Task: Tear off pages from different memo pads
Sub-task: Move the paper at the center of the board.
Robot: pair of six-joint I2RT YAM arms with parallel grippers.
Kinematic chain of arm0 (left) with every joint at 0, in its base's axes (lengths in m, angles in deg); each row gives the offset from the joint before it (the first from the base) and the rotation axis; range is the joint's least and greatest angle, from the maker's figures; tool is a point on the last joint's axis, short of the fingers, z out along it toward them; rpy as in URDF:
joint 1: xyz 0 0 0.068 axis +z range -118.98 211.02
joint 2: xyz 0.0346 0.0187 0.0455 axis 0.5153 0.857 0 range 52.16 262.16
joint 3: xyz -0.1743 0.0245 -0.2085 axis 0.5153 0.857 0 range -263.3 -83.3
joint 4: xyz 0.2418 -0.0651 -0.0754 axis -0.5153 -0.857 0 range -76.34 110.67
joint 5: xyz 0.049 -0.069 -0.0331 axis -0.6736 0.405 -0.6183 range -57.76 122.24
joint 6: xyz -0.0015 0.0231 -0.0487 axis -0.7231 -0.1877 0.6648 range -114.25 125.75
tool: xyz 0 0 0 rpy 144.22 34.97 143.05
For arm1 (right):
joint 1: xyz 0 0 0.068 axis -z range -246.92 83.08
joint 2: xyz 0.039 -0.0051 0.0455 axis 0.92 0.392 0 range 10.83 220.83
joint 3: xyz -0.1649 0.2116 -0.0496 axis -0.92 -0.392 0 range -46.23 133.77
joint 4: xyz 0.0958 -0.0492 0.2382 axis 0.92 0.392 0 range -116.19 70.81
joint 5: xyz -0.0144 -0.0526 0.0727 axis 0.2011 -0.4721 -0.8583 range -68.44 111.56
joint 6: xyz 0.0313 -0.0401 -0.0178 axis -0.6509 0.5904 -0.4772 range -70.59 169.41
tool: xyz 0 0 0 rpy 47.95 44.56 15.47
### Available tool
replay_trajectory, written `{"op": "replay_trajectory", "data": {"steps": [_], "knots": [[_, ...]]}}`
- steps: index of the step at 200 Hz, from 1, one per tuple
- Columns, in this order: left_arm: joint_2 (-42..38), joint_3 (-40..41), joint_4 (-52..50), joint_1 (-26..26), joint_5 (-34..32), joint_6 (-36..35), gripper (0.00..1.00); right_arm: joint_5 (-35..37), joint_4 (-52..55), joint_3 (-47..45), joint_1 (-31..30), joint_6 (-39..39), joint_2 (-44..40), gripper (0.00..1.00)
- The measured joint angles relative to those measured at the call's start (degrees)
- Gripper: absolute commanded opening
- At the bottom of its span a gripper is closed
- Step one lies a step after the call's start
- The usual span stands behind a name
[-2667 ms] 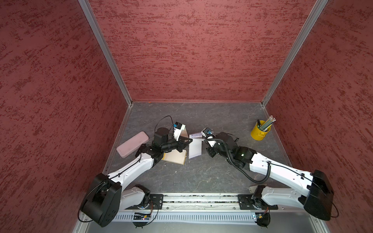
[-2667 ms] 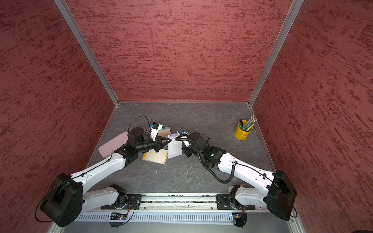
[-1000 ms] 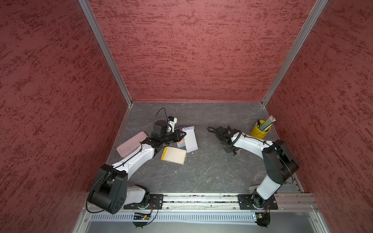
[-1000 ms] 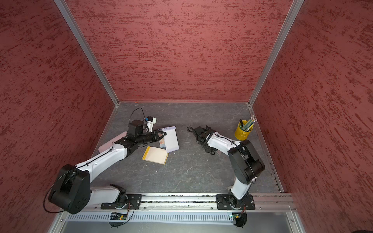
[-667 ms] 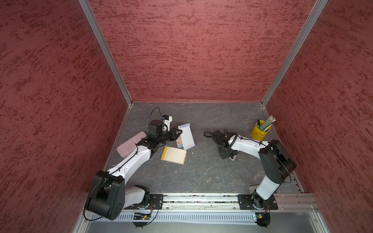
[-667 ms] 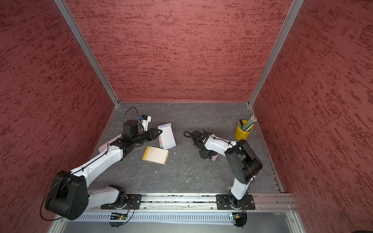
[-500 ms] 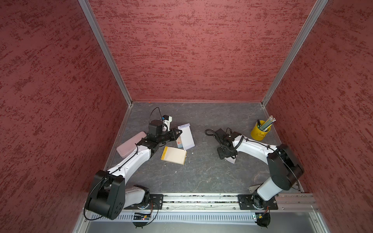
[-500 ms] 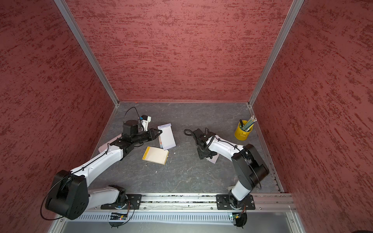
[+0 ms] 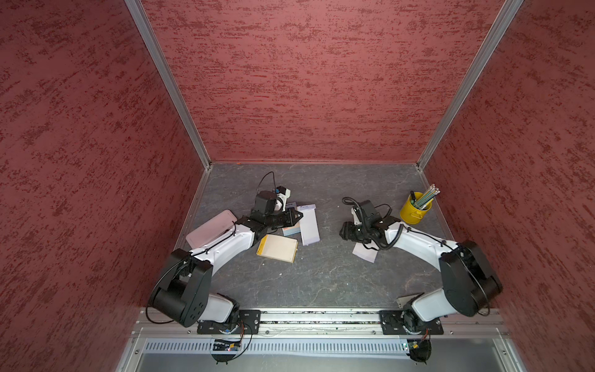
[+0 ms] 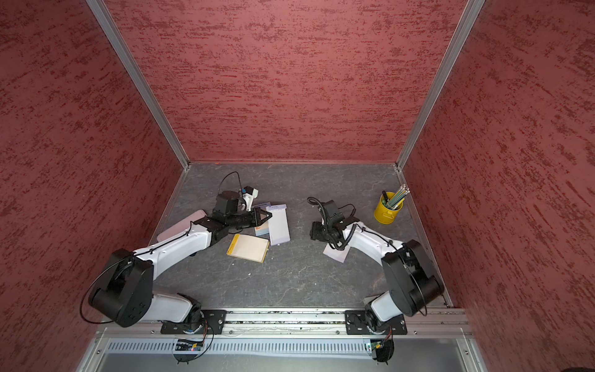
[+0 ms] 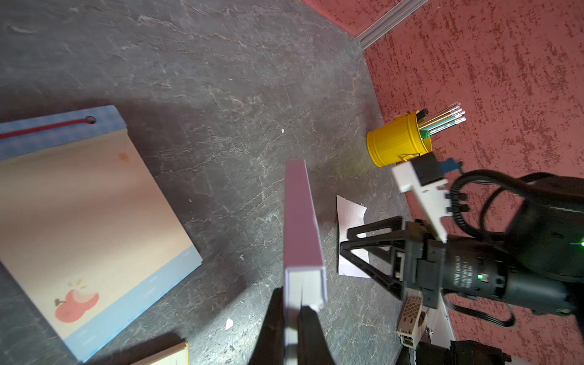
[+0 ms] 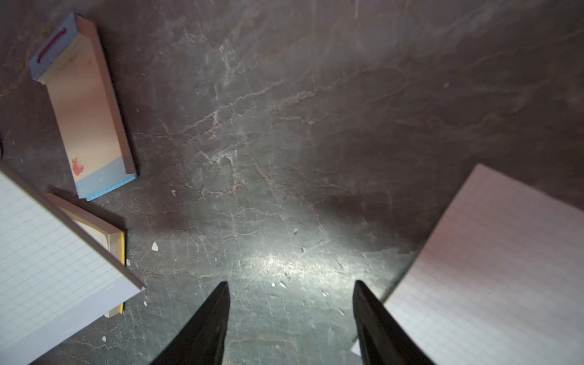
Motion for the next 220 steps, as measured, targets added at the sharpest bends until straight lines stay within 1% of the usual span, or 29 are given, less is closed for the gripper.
{"op": "replay_trajectory", "data": {"steps": [11, 29, 68, 101, 132, 169, 194, 220], "knots": [[0.02, -0.13, -0.04, 0.00, -0.13, -0.13, 0.00, -0.37, -1.84, -1.14, 0.11, -1.11, 1.25, 0.62], [0.02, -0.28, -0.02, 0.13, -0.28, -0.28, 0.00, -0.90, -4.20, -4.02, 0.98, -2.08, 0.72, 0.62], [0.94, -0.35, 0.55, 0.22, -0.24, -0.24, 0.00, -1.57, -7.21, -10.40, 5.20, -2.03, -4.00, 0.62], [3.21, -0.90, 0.66, -0.39, -0.22, -0.11, 0.00, -1.68, -7.23, -11.50, 6.47, -0.87, -5.14, 0.62], [3.21, -1.07, 0.63, -0.70, -0.09, -0.11, 0.00, 0.94, -4.26, -10.93, 6.51, 1.18, -5.68, 0.62], [3.69, -1.86, 0.74, -0.74, 0.22, 0.17, 0.00, 4.11, 2.47, -10.95, 6.91, 2.40, -9.46, 0.64], [7.80, -5.79, 1.42, -1.88, 0.85, 0.66, 0.00, 4.20, 5.31, -10.56, 7.34, 2.80, -12.63, 0.65], [15.26, -12.26, 2.93, -4.39, 2.21, 1.62, 0.00, 4.35, 7.26, -8.02, 8.37, 2.89, -16.35, 0.65]]}}
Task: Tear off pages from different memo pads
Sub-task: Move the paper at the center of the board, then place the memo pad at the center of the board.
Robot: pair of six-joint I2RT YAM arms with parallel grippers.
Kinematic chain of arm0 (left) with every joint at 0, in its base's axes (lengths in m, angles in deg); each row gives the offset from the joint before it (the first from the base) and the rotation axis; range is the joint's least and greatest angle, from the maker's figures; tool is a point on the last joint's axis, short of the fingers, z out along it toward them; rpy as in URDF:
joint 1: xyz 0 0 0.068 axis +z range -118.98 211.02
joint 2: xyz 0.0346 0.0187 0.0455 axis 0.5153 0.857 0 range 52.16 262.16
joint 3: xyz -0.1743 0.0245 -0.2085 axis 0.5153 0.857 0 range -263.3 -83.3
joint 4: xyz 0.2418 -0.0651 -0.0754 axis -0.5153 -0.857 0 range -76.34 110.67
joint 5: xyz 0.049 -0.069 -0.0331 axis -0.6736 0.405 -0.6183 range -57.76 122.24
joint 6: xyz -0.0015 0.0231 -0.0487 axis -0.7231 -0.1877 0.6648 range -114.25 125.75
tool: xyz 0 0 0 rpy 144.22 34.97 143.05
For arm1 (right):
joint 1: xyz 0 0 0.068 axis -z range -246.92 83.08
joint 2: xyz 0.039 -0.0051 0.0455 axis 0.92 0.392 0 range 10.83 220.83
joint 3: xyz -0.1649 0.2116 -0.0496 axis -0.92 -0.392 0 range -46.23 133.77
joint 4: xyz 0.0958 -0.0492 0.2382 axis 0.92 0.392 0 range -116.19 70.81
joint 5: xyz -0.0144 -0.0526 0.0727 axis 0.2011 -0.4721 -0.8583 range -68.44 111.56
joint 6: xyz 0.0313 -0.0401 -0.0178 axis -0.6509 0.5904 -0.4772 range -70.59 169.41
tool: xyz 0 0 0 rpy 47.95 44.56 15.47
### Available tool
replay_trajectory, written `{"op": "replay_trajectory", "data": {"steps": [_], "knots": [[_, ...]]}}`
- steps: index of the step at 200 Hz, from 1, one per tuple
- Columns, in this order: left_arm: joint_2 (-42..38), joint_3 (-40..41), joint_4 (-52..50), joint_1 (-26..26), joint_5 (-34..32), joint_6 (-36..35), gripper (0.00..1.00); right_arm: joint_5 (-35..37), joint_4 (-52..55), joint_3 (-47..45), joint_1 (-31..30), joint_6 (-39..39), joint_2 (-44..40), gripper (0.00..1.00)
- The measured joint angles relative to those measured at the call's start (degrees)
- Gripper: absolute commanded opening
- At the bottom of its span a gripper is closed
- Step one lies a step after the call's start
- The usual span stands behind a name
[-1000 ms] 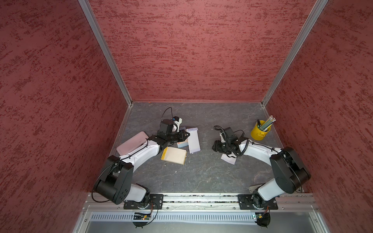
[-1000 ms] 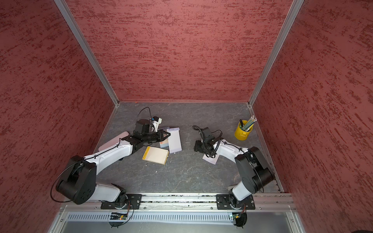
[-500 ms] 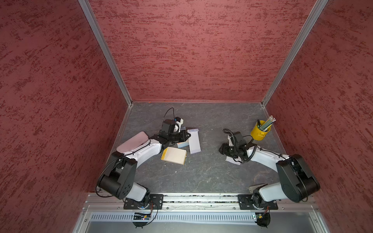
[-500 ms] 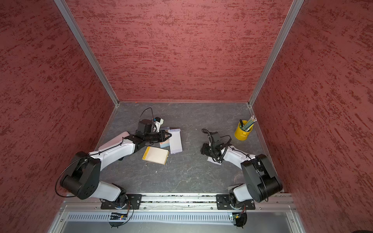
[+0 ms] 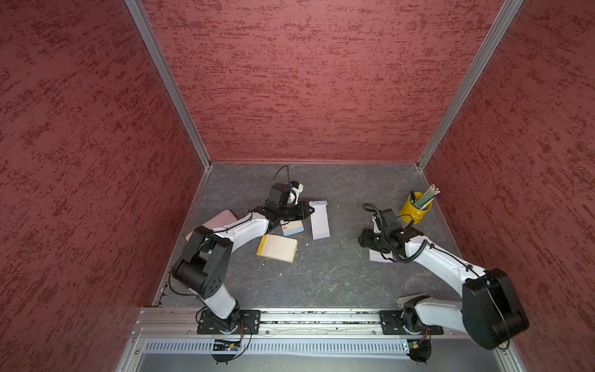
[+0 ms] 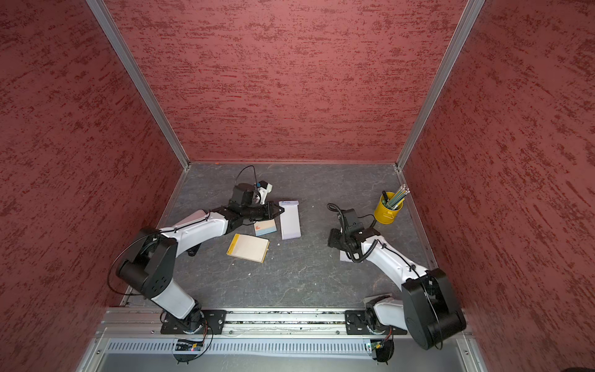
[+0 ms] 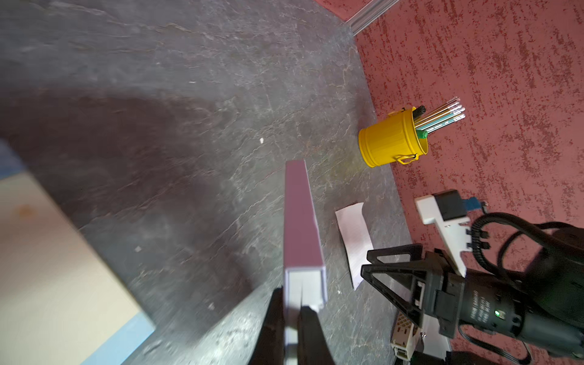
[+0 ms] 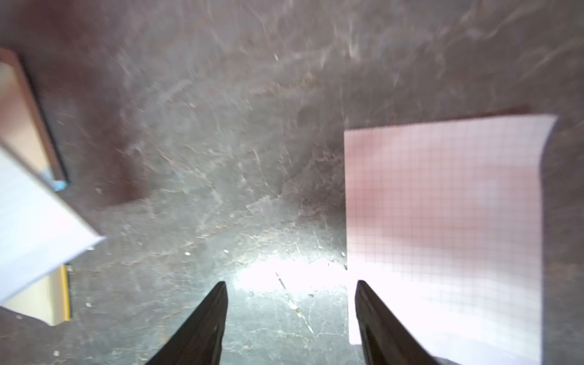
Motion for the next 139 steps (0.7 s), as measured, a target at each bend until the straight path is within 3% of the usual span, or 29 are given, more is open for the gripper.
{"op": "replay_trajectory", "data": {"steps": [55, 102, 139], "knots": [[20.39, -15.61, 8.57, -3.78, 4.15, 8.09, 0.00, 2.80, 0.61, 1.99, 4.94, 0.09, -5.38, 0.65], [34.73, -29.44, 10.45, -6.25, 5.20, 13.92, 0.00, 3.43, 0.52, 0.37, 5.25, 0.04, -7.37, 0.64], [37.13, -36.00, 3.21, -8.50, 2.95, 10.43, 0.31, 3.39, 0.48, -1.81, 5.25, 0.00, -7.74, 0.64]]}}
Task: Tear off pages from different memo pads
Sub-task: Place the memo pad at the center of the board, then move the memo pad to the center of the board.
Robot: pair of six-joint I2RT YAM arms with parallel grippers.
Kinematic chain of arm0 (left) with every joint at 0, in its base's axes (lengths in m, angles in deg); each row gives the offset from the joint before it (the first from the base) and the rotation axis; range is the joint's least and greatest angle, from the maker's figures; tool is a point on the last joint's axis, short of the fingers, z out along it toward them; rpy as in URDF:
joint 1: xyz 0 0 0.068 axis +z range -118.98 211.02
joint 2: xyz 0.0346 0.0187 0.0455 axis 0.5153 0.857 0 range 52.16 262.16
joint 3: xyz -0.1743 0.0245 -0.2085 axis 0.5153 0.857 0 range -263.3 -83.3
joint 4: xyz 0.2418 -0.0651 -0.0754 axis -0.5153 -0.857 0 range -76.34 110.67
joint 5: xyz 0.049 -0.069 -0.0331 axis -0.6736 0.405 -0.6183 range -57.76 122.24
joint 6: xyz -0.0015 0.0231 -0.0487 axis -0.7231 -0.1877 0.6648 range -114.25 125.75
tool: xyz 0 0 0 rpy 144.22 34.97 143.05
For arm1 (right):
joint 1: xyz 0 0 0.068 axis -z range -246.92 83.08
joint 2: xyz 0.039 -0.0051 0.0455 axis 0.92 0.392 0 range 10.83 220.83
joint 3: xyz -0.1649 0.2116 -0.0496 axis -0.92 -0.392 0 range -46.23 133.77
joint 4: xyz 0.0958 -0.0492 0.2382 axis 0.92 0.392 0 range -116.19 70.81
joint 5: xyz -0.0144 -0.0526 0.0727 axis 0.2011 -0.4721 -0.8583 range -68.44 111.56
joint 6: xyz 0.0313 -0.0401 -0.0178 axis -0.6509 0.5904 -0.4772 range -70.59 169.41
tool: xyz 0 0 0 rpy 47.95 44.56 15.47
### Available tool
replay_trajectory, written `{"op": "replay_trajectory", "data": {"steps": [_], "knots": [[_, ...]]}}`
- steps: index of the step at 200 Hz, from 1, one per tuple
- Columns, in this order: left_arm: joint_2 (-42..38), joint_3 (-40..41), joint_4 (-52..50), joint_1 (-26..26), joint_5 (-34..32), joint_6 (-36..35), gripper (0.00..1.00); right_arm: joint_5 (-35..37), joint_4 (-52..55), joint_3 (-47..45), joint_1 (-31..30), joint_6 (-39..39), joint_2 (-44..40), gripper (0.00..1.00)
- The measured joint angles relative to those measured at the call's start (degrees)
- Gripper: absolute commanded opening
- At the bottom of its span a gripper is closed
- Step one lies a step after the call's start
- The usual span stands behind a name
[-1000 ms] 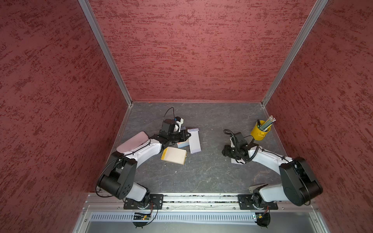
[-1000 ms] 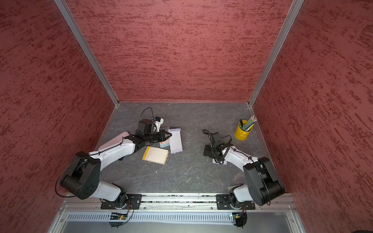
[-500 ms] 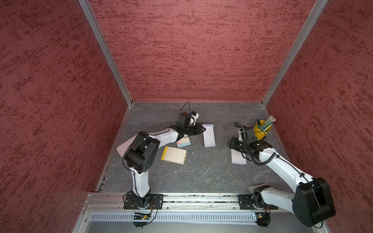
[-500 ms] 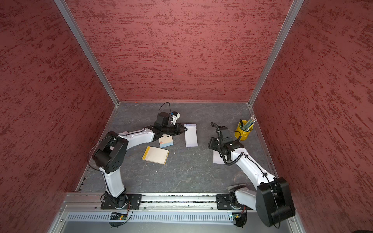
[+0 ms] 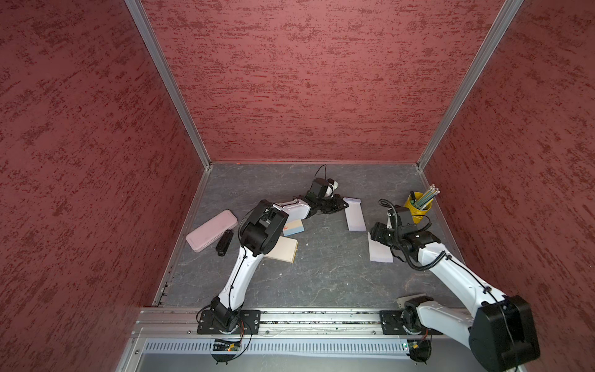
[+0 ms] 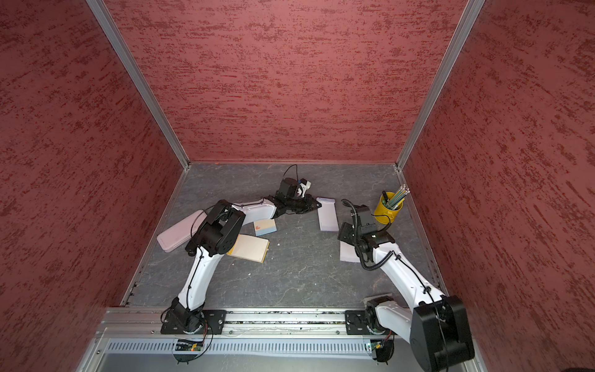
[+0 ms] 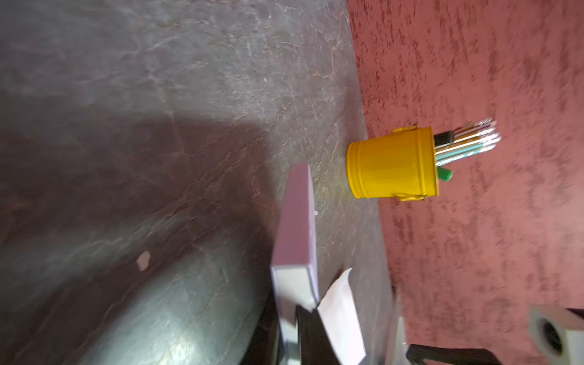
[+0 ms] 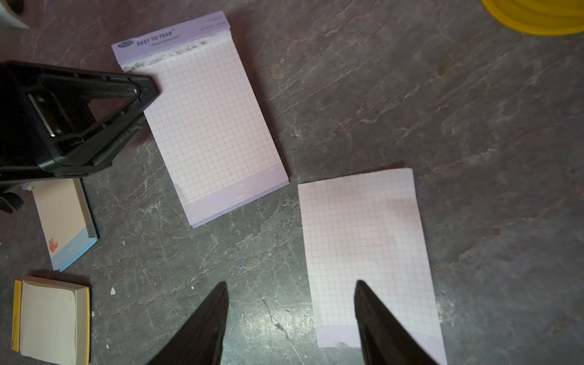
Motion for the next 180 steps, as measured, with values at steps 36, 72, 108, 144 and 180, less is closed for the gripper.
{"op": "replay_trajectory", "data": {"steps": [36, 72, 108, 144, 180], "knots": [[-0.37, -2.56, -6.27, -0.76, -4.39, -5.33, 0.55, -0.90, -1.03, -0.07, 0.00, -0.11, 1.31, 0.63], [-9.40, 8.00, -10.45, 1.25, -9.25, -10.10, 0.58, -2.62, -2.43, -0.02, -0.26, -0.39, 3.39, 0.60], [-31.12, 25.51, -11.28, 4.24, -15.30, -13.57, 0.59, -3.69, -6.75, 0.42, -5.88, -2.82, 7.30, 0.54], [-48.39, 38.73, -13.77, 7.61, -18.91, -13.09, 0.59, -5.20, -15.21, 4.50, -16.87, -7.80, 18.71, 0.57], [-62.29, 48.81, -21.59, 16.83, -22.47, -12.20, 0.63, -7.17, -21.29, 14.64, -27.15, -11.28, 32.92, 0.65]]}}
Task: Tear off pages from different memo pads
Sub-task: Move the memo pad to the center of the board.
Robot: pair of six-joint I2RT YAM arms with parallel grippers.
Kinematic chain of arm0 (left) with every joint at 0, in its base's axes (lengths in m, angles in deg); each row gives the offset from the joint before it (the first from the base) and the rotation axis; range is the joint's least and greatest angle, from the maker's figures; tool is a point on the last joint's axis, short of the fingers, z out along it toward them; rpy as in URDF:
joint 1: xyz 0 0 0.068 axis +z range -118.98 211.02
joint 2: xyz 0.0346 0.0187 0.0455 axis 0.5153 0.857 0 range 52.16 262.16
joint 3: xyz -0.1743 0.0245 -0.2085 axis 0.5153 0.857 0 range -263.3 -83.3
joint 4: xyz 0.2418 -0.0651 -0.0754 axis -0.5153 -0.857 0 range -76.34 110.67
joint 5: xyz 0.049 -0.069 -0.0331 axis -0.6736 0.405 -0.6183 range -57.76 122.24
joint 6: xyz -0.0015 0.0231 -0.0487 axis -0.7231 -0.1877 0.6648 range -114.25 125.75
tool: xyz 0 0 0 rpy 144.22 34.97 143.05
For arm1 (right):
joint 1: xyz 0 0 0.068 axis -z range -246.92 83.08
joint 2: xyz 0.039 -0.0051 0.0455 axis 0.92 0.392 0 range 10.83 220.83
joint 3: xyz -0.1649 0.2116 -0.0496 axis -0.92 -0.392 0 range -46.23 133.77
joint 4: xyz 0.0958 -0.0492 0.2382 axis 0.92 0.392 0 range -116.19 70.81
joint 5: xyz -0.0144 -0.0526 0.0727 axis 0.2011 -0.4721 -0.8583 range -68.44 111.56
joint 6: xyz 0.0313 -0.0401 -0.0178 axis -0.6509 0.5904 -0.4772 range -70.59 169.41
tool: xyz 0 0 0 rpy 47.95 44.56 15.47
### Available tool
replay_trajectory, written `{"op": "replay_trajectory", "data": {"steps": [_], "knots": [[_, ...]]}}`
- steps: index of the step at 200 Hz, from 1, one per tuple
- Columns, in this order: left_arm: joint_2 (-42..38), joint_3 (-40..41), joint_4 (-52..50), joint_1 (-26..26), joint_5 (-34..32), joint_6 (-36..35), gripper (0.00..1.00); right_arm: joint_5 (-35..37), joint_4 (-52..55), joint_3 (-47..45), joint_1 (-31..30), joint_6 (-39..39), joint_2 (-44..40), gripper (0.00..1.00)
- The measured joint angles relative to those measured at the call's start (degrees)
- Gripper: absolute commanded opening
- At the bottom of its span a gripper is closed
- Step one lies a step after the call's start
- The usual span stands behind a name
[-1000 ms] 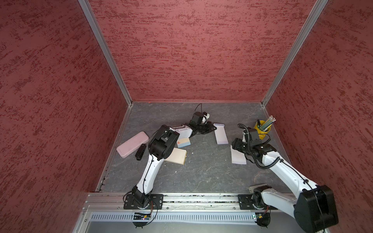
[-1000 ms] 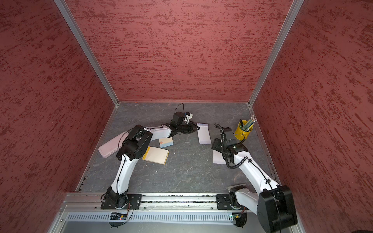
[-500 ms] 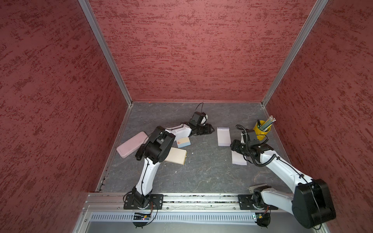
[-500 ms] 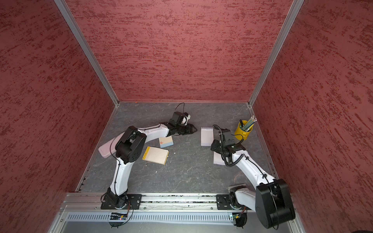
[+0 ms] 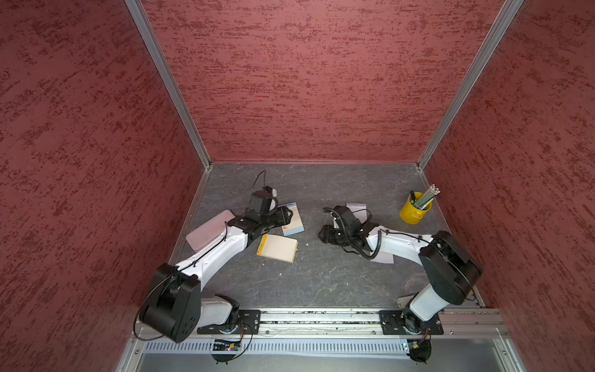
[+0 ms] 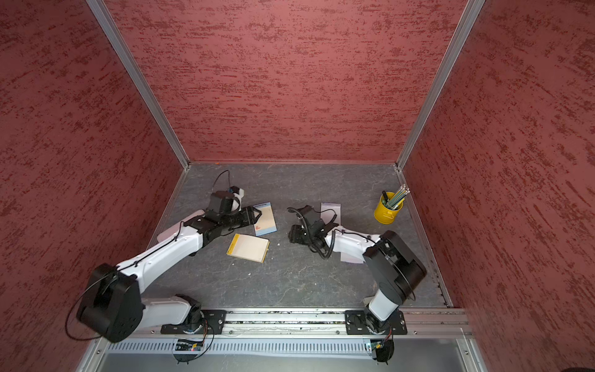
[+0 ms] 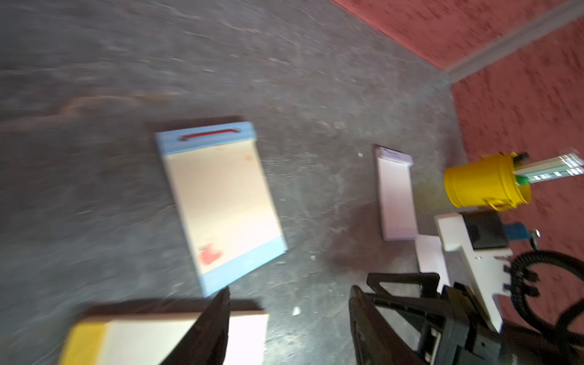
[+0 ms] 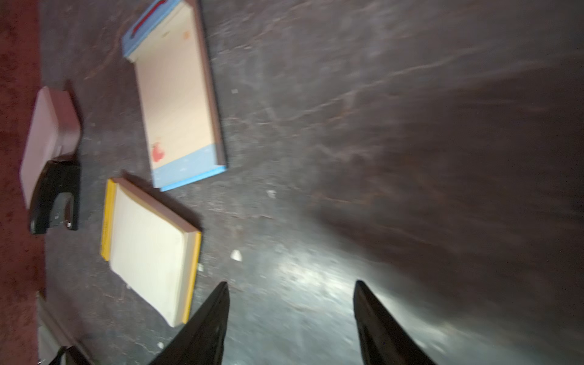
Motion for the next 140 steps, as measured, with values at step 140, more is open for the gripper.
{"op": "replay_trajectory", "data": {"steps": [140], "knots": [[-18.36, 6.86, -7.67, 22.95, 6.25, -0.07, 0.93, -8.28, -6.14, 24.44, -14.43, -10.23, 23.82, 0.59]]}}
